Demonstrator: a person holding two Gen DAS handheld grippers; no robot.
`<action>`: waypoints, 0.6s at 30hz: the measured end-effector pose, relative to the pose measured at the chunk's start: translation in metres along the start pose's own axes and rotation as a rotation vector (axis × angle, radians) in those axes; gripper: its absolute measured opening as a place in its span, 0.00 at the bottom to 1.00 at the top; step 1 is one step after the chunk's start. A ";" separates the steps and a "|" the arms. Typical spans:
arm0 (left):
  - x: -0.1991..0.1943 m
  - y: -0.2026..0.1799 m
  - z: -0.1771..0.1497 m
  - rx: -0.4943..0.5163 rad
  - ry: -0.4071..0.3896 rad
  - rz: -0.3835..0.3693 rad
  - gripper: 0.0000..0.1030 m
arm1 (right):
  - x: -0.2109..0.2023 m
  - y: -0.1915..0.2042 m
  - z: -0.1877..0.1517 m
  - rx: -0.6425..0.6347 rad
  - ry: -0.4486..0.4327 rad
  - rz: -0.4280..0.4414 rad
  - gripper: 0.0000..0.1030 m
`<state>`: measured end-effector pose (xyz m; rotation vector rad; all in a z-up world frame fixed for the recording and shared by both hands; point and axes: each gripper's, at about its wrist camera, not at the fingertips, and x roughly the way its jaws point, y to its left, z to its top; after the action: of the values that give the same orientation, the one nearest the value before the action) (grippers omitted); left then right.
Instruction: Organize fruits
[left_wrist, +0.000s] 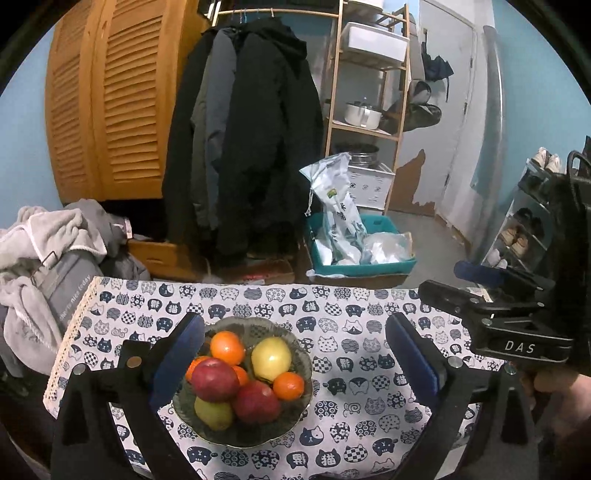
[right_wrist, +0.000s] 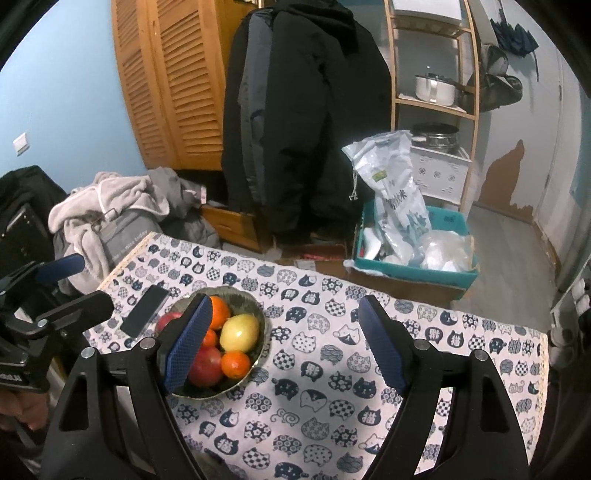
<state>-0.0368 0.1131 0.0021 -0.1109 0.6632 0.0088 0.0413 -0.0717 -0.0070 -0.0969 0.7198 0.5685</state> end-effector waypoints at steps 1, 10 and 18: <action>0.000 0.000 0.000 0.002 0.002 0.002 0.97 | 0.000 0.000 0.000 -0.001 -0.001 -0.001 0.78; 0.000 -0.003 0.000 0.004 0.012 -0.009 0.97 | -0.001 0.002 -0.004 -0.004 0.004 -0.005 0.78; -0.001 -0.004 0.001 -0.002 0.015 -0.010 0.97 | 0.000 0.002 -0.004 -0.006 0.004 -0.005 0.78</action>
<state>-0.0370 0.1095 0.0037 -0.1164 0.6776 -0.0009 0.0378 -0.0710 -0.0099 -0.1057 0.7220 0.5664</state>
